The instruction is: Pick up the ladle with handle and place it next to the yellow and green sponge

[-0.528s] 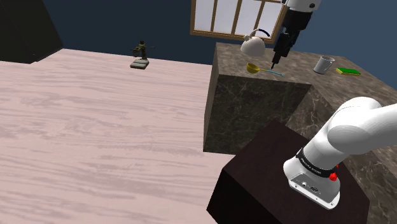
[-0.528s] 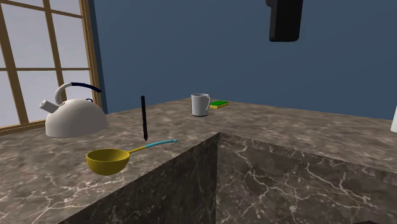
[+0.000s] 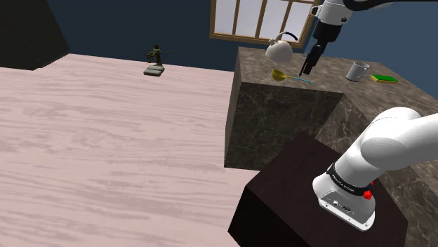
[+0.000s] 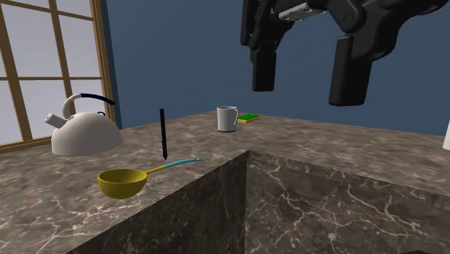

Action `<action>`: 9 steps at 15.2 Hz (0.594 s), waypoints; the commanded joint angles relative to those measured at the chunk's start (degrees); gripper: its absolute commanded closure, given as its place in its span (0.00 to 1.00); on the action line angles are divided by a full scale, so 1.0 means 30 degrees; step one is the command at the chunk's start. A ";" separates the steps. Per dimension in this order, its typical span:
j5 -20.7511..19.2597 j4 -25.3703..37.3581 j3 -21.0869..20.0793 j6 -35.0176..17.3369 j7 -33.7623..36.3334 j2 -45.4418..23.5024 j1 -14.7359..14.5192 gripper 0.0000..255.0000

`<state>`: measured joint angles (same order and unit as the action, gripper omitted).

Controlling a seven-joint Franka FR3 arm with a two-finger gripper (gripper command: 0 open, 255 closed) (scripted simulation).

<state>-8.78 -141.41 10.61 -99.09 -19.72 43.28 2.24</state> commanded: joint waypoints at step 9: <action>-0.2324 -0.0247 0.4843 -0.5811 -0.6833 -0.3847 -0.0074 0.00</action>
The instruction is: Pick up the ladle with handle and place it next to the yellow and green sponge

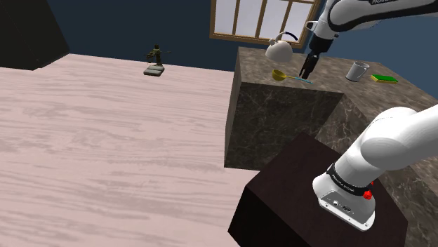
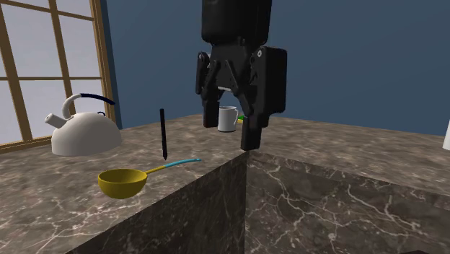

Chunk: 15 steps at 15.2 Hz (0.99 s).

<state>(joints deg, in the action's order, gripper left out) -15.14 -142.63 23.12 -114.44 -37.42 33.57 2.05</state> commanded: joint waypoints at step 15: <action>0.7725 0.6120 0.7258 -0.7138 -1.5499 -1.2571 -0.2548 0.00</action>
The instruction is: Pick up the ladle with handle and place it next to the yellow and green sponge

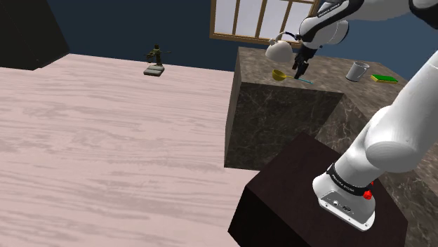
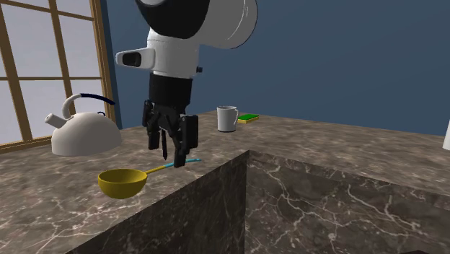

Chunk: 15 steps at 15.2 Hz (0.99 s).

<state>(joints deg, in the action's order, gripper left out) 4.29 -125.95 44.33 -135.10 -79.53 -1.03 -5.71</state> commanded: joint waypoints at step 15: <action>0.6042 0.2487 -0.1345 -0.1514 -0.5865 -0.5453 0.1953 0.00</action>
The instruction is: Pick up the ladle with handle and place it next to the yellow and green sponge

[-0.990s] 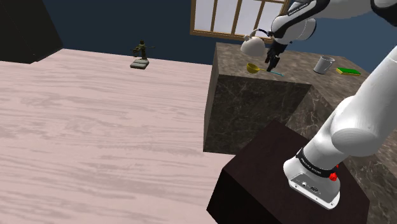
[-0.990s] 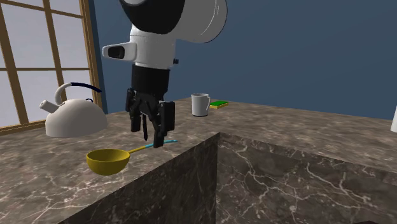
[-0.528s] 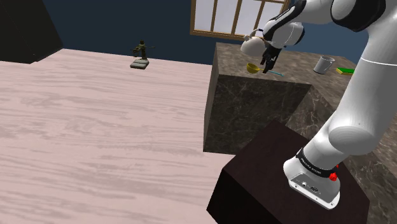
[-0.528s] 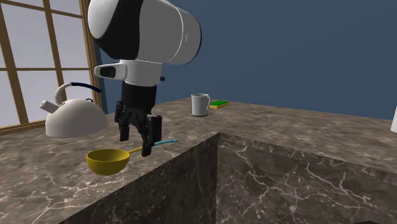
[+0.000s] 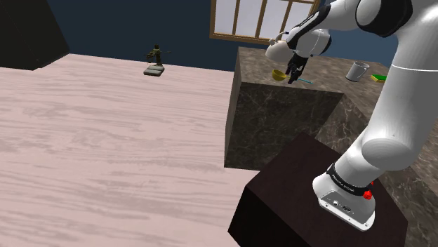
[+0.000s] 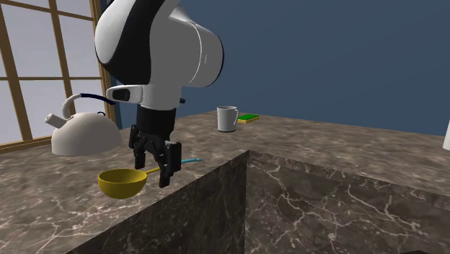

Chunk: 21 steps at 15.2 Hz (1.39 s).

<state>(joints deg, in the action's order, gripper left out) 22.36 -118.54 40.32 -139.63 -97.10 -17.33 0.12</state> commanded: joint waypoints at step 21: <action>-0.1612 0.0610 0.0751 0.1547 0.1164 0.1346 -0.0611 1.00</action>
<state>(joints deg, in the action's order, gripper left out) 18.09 -117.18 42.40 -135.71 -94.16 -13.65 -1.47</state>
